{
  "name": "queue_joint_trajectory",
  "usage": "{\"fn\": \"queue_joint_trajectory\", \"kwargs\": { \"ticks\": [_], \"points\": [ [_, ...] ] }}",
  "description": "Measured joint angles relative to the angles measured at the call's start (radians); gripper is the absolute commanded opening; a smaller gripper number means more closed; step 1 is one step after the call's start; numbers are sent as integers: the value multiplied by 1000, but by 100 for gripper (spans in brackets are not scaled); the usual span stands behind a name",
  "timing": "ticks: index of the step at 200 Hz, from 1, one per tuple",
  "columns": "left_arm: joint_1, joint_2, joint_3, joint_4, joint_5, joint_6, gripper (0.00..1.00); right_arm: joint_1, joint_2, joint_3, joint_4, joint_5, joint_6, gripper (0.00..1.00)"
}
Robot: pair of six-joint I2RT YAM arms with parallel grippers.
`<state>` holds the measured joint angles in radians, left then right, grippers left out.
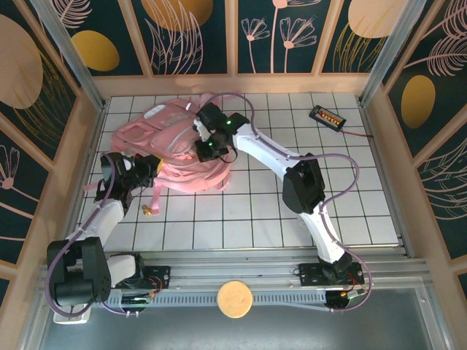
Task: Pack the student bag
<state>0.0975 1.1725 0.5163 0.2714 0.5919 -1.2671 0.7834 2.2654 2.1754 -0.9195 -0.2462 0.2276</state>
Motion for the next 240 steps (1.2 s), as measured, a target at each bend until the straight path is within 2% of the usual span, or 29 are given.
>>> {"fn": "queue_joint_trajectory", "kwargs": {
  "ticks": [29, 44, 53, 57, 63, 70, 76, 91, 99, 107, 122, 130, 151, 154, 167, 170, 171, 172, 173, 174, 177, 200, 221, 240],
  "points": [
    [10, -7, 0, -15, -11, 11, 0, -59, -8, -26, -84, 88, 6, 0],
    [11, -8, 0, -15, -13, 10, 0, -76, -19, -76, -92, 92, 3, 1],
    [11, -8, 0, -15, -13, 10, 0, -80, -24, -101, -81, 68, -6, 28],
    [12, -8, 0, -14, -11, 10, 0, -80, -30, -118, -67, 44, -6, 45],
    [12, -8, 0, -14, -9, 9, 0, -79, -41, -148, -37, 3, -11, 62],
    [13, -8, 0, -14, -6, 7, 0, -74, -60, -185, 8, -45, -12, 75],
    [13, -8, 0, -14, -6, 6, 0, -68, -78, -217, 51, -81, -8, 80],
    [14, -8, 0, -14, -5, 6, 0, -45, -133, -291, 165, -170, 28, 80],
    [14, -8, 0, -14, -5, 6, 0, -37, -156, -316, 229, -213, 58, 75],
    [14, -8, 0, -14, -3, 6, 0, -35, -176, -333, 293, -247, 99, 60],
    [14, -8, -2, -14, -2, 6, 0, -60, -199, -368, 420, -295, 180, 17],
    [14, -9, -5, -13, -2, 6, 0, -85, -206, -393, 491, -314, 231, 9],
    [15, -13, -14, -10, 2, 6, 0, -161, -210, -476, 646, -346, 360, 7],
    [15, -14, -15, -10, 2, 6, 4, -171, -210, -489, 661, -348, 372, 7],
    [15, -21, -17, -16, 4, 14, 39, -204, -210, -544, 724, -360, 435, 8],
    [15, -25, -17, -21, 8, 20, 56, -209, -210, -557, 738, -363, 448, 9],
    [15, -27, -17, -25, 9, 26, 56, -210, -210, -560, 740, -364, 451, 9],
    [15, -29, -17, -25, 10, 25, 83, -212, -210, -565, 747, -365, 458, 9],
    [15, -31, -17, -27, 11, 24, 91, -212, -210, -568, 750, -366, 461, 9],
    [16, -33, -17, -29, 11, 26, 95, -214, -210, -573, 755, -368, 465, 10],
    [16, -43, -17, -39, 14, 34, 98, -215, -210, -583, 764, -372, 476, 11],
    [16, -157, -9, -134, 35, 87, 99, -210, -210, -642, 823, -404, 537, 24],
    [16, -278, 19, -220, 32, 131, 99, -201, -209, -652, 863, -430, 573, 27],
    [15, -276, 76, -251, 24, 189, 99, -197, -208, -650, 903, -446, 596, 27]
  ]
}}
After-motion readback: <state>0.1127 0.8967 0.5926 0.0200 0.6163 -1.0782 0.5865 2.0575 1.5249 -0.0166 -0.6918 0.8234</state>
